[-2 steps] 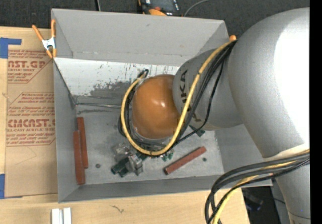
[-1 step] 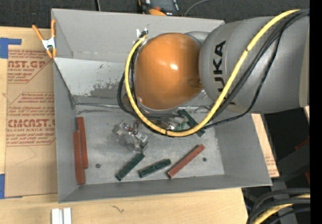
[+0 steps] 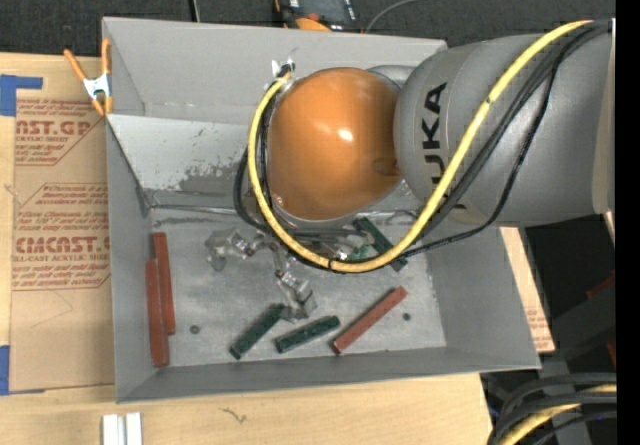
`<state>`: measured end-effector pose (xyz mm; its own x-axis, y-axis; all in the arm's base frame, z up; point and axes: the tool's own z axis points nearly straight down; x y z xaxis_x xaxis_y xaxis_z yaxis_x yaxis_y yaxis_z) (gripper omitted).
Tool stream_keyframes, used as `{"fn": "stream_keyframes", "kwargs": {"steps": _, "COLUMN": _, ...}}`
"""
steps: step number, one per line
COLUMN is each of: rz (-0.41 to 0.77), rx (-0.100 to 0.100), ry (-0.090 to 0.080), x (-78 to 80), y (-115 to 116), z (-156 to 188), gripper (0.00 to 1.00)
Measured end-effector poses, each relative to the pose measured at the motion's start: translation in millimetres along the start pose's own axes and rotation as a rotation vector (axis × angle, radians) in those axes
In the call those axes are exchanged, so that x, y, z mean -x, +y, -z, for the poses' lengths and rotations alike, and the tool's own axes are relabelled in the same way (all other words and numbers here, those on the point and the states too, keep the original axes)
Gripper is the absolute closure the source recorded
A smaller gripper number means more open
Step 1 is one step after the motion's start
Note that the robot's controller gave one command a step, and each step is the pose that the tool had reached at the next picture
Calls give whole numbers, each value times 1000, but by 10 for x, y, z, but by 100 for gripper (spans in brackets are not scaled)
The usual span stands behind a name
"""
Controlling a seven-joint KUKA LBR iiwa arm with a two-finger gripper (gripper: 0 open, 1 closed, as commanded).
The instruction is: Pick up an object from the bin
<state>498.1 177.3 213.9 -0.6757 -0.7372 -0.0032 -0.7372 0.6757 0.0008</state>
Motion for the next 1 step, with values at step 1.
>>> {"fn": "stream_keyframes", "kwargs": {"steps": 1, "rz": 118, "rx": 5, "ry": 9, "x": -345, "y": -181, "z": -1354, "gripper": 0}}
